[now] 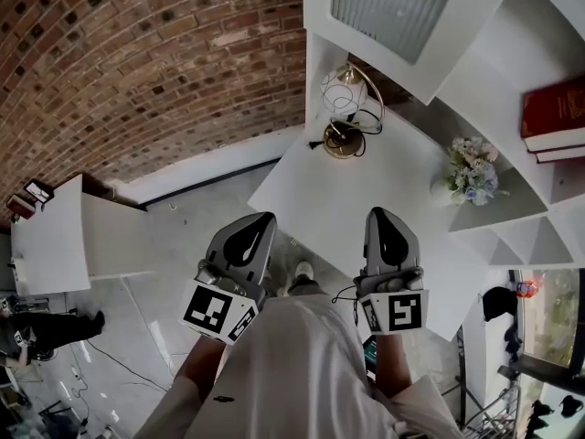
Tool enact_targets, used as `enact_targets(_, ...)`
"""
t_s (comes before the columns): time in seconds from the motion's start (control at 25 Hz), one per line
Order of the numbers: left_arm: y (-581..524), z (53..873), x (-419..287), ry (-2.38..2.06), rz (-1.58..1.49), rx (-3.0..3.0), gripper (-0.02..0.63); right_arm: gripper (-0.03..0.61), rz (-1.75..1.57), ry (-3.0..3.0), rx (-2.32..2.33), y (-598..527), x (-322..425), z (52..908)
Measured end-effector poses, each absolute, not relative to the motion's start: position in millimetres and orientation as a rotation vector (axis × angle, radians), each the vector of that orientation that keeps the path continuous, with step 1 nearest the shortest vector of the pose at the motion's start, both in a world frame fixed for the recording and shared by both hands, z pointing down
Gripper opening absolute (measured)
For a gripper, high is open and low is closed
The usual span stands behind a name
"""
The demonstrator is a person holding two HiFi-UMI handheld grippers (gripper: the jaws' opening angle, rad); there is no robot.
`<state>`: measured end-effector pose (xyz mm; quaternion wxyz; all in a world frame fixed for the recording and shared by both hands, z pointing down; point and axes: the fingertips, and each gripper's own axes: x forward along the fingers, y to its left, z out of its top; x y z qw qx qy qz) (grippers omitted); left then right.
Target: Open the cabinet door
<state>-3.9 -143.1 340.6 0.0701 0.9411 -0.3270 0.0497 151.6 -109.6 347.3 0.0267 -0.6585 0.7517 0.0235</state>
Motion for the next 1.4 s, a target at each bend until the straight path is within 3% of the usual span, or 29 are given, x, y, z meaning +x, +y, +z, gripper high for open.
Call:
enact_targets(0.68, -178.3, 334.5, 55.5, -0.782, 0.075, 2.851, 0.008, 0.012, 0.159, 2.299, -2.055, -135.8, 181.3, 321.9)
enact_targets(0.96, -194.3, 320.8, 84.5, -0.712, 0.072, 2.893, 0.008, 0.098, 0.222, 2.270, -2.064, -153.3, 201.6, 299.8)
enact_targets(1.4, -213.6, 302.2, 116.0, -0.643, 0.066, 2.924, 0.008, 0.157, 0.301, 2.168, -2.097, -182.9, 246.9, 257.1)
